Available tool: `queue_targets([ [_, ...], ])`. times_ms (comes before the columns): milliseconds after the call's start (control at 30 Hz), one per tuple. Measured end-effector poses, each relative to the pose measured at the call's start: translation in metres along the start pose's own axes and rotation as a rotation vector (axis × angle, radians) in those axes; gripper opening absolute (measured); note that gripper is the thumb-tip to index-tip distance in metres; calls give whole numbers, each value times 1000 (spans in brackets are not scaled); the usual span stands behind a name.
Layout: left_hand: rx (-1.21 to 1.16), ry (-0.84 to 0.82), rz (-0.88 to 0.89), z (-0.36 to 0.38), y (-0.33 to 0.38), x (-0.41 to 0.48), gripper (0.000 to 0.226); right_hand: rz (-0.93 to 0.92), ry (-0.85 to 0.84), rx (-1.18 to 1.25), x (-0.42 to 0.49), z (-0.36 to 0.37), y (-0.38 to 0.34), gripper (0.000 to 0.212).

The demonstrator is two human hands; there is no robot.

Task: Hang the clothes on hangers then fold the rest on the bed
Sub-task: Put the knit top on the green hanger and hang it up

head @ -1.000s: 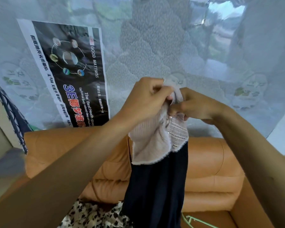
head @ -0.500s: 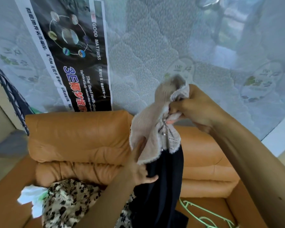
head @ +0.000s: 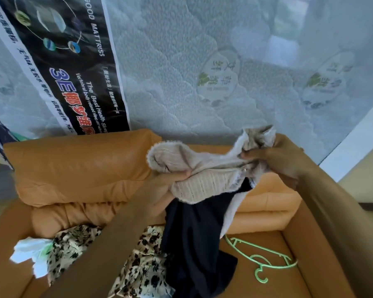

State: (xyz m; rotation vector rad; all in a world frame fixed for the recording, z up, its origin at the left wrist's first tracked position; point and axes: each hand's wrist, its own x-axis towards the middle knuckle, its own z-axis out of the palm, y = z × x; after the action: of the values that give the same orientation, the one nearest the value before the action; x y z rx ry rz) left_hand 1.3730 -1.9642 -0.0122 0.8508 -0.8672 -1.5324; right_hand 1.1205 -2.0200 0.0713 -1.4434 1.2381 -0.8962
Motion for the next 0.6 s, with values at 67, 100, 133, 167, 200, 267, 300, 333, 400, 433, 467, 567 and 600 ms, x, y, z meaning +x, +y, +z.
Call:
queue_targets([
  [67, 128, -3, -2, -6, 3, 1, 41, 3, 123, -34, 3, -7, 21, 16],
  [100, 197, -7, -20, -7, 3, 1, 41, -3, 187, -46, 4, -9, 30, 14],
  [133, 274, 9, -34, -7, 4, 0, 40, -20, 242, -52, 6, -13, 40, 14],
  [167, 343, 47, -41, -7, 4, -1, 39, -34, 281, -57, 7, -15, 49, 13],
  [200, 426, 87, -32, -7, 3, -2, 38, -42, 307, -60, 9, -17, 62, 13],
  [267, 559, 146, -42, -8, -5, 0, 40, -26, 335, -63, 10, -19, 84, 15],
  [300, 602, 158, -69, -11, -12, 3, 40, 2, 334, -71, 9, -19, 96, 17],
  [333, 637, 169, -112, -15, -21, 5, 37, 38, 317, -73, 10, -19, 111, 16],
  [400, 638, 217, -241, -27, -45, 12, 24, 135, 256, -76, 13, -21, 140, 16],
  [433, 578, 267, -322, -35, -56, 14, 26, 178, 207, -72, 14, -21, 152, 19],
  [467, 499, 313, -413, -41, -69, 18, 35, 218, 148, -53, 16, -23, 169, 22],
  [567, 341, 432, -569, -47, -102, 24, 28, 340, -22, -36, 22, -28, 215, 33],
  [600, 297, 462, -596, -48, -115, 28, 19, 398, -37, -14, 24, -31, 233, 30],
])
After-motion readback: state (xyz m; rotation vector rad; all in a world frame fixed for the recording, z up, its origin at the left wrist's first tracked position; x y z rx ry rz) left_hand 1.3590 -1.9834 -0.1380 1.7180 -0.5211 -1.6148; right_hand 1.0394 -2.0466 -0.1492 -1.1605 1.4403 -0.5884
